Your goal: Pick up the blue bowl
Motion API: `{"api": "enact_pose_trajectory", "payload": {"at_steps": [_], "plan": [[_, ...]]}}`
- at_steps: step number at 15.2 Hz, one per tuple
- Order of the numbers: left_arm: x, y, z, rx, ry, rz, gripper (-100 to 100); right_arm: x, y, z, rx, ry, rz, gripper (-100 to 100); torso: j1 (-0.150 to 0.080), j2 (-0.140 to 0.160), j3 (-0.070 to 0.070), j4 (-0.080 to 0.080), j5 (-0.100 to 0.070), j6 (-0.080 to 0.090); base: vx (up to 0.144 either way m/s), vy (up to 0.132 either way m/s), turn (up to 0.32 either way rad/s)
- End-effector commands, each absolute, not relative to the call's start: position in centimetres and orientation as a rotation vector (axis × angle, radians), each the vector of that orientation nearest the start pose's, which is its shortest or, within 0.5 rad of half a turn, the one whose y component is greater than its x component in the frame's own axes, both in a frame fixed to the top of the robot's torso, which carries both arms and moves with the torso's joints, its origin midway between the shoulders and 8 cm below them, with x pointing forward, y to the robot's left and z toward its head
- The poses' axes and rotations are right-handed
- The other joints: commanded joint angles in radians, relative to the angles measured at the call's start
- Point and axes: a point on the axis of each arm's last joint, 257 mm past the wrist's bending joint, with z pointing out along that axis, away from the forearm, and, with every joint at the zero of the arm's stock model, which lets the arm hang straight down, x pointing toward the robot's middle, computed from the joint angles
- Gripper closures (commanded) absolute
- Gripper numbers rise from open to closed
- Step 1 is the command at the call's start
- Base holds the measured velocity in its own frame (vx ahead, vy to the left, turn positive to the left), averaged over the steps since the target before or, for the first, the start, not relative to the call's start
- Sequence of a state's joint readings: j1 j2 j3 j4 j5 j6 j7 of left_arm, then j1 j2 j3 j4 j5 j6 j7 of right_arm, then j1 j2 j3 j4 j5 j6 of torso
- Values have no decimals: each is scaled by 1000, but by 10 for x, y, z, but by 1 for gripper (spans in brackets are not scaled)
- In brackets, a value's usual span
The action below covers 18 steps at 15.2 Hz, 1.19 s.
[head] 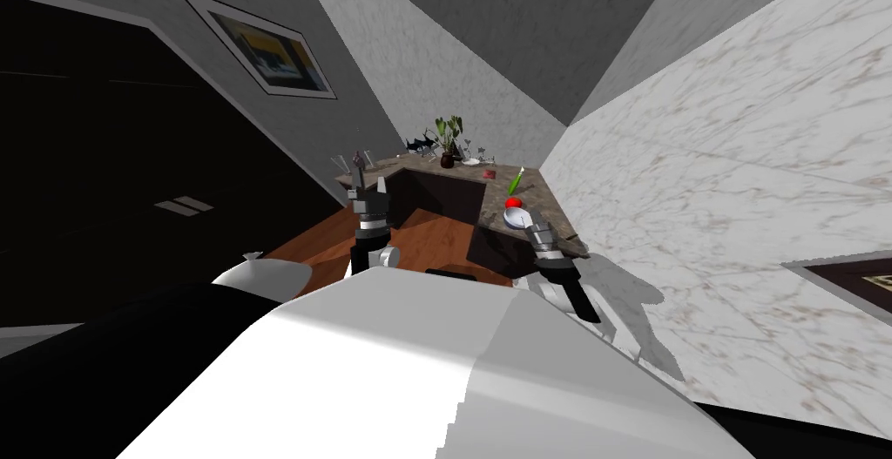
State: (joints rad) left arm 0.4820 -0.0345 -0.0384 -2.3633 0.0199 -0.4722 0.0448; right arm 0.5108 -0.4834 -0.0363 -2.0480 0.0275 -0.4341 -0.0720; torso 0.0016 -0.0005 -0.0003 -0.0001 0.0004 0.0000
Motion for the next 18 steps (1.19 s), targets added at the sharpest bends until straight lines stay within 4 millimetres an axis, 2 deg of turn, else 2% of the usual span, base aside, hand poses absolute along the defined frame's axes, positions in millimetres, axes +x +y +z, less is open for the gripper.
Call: {"api": "enact_pose_trajectory", "payload": {"at_steps": [1,3,4,6,7,9,10,12,13,15,16,18], "plan": [[332,269,62,-656,508,-1417,0,385,-304,-113,515,1266,1095,-100,0,0,0,0,0,0,8,31,70],[332,269,62,-656,508,-1417,0,386,-304,-113,495,1285,1089,-100,0,0,0,0,0,0,9,31,41],[332,269,62,-656,508,-1417,0,387,-313,-127,466,1337,1038,-100,0,0,0,0,0,0,7,32,55],[332,269,62,-656,508,-1417,0,387,-313,-126,444,1355,1032,-100,0,0,0,0,0,0,4,33,53],[332,269,62,-656,508,-1417,0,388,-323,-140,413,1406,979,-100,0,0,0,0,0,0,11,40,87],[332,269,62,-656,508,-1417,0,388,-323,-139,390,1424,971,-100,1,-1,0,0,0,0,11,36,47],[332,269,62,-656,508,-1417,0,388,-334,-152,358,1474,917,-100,1,0,0,0,0,0,12,41,71],[332,269,62,-656,508,-1417,0,388,-334,-151,333,1492,908,-100,1,0,0,0,0,0,11,38,49],[332,269,62,-656,508,-1417,0,387,-346,-164,302,1539,853,-100,1,0,0,0,0,0,11,36,78],[332,269,62,-656,508,-1417,0,388,-347,-163,272,1559,842,-100,1,-1,0,0,0,0,11,36,59],[332,269,62,-656,508,-1417,0,386,-359,-175,244,1602,788,-100,1,0,0,0,0,0,18,41,89],[332,269,62,-656,508,-1417,0,387,-361,-173,209,1625,775,-100,1,-1,-1,0,0,0,18,43,51]]}}
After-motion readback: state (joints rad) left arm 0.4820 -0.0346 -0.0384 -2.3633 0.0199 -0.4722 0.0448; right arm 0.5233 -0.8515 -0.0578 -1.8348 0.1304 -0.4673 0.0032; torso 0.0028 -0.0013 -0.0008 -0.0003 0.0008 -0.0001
